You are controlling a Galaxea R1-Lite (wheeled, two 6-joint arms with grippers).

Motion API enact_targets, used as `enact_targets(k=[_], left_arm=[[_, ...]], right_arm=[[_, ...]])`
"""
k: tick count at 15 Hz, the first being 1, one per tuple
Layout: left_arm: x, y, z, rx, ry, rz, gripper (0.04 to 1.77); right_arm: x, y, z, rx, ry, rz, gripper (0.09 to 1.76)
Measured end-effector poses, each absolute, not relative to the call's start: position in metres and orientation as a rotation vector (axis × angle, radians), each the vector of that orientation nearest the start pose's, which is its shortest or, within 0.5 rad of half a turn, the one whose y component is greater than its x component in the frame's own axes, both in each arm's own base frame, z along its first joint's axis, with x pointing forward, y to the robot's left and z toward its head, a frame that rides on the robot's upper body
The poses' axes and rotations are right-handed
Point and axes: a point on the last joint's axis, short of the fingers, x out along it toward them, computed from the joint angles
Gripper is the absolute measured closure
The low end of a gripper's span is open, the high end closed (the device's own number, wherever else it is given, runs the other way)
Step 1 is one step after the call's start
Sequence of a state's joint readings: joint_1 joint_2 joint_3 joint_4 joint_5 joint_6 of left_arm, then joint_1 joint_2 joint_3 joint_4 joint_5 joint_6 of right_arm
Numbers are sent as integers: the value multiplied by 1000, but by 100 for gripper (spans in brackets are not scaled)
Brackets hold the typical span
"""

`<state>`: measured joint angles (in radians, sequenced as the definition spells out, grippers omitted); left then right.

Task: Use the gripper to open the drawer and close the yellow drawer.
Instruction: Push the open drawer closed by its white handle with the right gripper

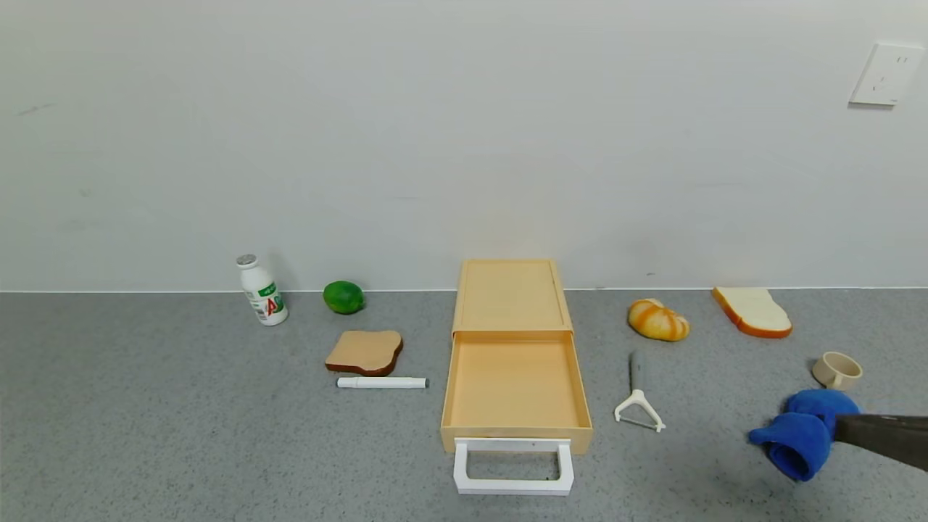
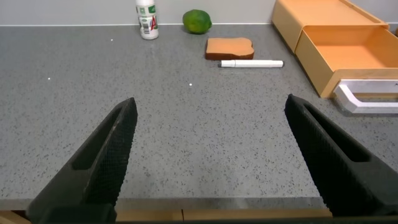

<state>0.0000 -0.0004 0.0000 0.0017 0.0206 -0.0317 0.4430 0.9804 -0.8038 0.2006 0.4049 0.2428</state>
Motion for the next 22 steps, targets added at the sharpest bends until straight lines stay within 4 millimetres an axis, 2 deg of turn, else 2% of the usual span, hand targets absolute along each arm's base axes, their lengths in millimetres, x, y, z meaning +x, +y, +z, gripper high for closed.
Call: enact_targets(k=[2,5,9,12,14,18,22], left_arm=[[-23,0,75,-32,1,21,9],[-23,0,75,-32,1,21,9],[-23,0,75,-31,1,21,9],[-23,0,75,-32,1,21,9],[-23,0,75,-31,1,21,9],[-23,0,75,-32,1,21,9],[-23,0,75,-32,1,21,9]], right_arm=[[107,61,267,218,470,789,173],[135,74,282,218,477,784,173],[181,100,278,212,565,736,173],[207,130,258,181,662,689,173],[218,154,240,158,732,652,173],[224,194,205,99,846,630,173],[225,223,172,74,928,558,173]])
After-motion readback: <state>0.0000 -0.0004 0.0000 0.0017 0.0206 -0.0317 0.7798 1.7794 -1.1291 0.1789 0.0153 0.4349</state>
